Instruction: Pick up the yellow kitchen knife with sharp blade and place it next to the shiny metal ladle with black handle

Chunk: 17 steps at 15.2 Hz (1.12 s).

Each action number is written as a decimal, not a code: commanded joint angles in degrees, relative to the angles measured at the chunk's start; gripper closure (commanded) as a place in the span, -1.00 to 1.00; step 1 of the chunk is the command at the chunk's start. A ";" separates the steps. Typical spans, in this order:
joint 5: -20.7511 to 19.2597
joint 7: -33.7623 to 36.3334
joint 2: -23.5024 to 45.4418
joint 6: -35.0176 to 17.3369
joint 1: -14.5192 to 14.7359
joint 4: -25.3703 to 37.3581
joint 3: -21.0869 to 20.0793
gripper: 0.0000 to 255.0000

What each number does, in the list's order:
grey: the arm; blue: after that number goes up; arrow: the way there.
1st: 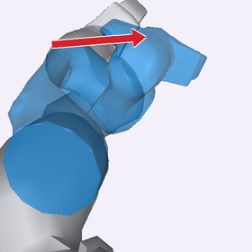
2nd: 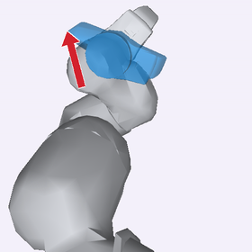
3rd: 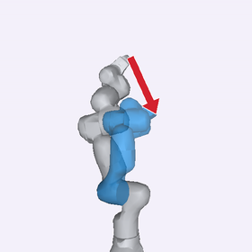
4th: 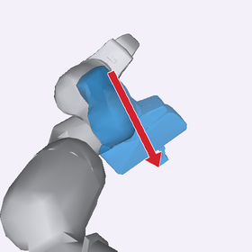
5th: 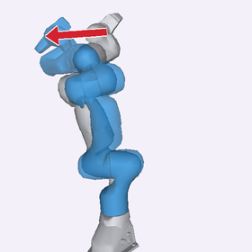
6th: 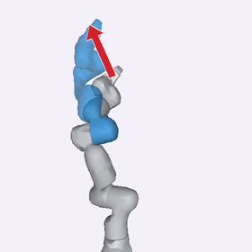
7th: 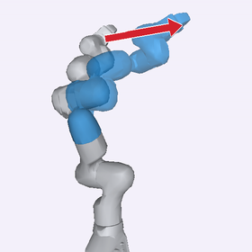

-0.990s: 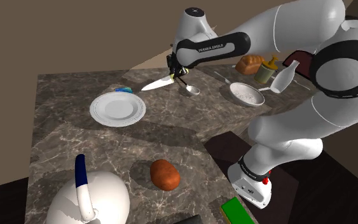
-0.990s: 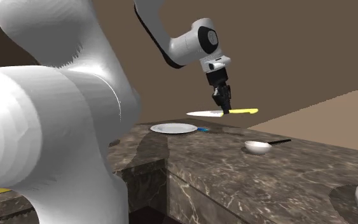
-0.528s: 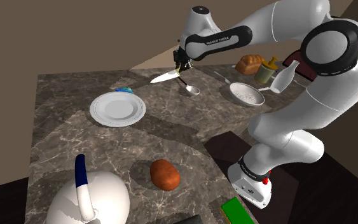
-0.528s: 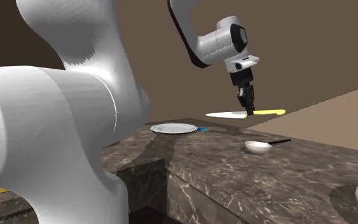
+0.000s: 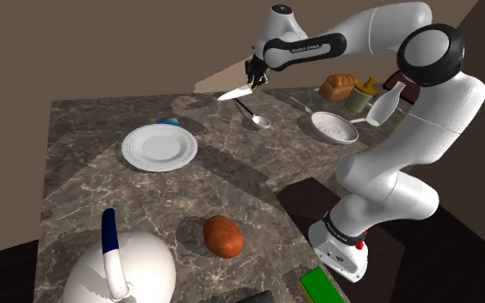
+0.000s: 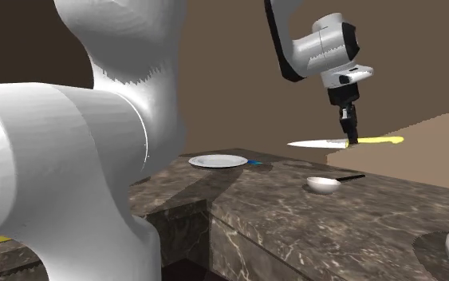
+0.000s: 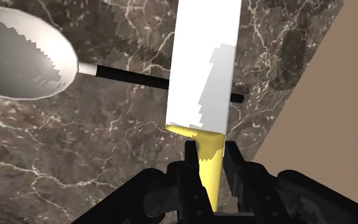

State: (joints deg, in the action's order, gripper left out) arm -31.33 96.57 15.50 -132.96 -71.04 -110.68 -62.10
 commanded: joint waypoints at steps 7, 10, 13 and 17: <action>-7.75 -5.07 14.01 5.79 6.28 16.38 8.12 1.00; -9.23 -8.13 19.11 8.39 8.72 24.07 10.46 1.00; -10.35 -11.71 24.53 11.40 11.60 33.11 12.61 1.00; -11.37 -14.27 29.20 12.79 14.00 39.92 14.41 1.00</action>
State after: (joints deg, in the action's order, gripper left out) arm -42.43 82.42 44.06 -119.97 -57.32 -71.24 -47.99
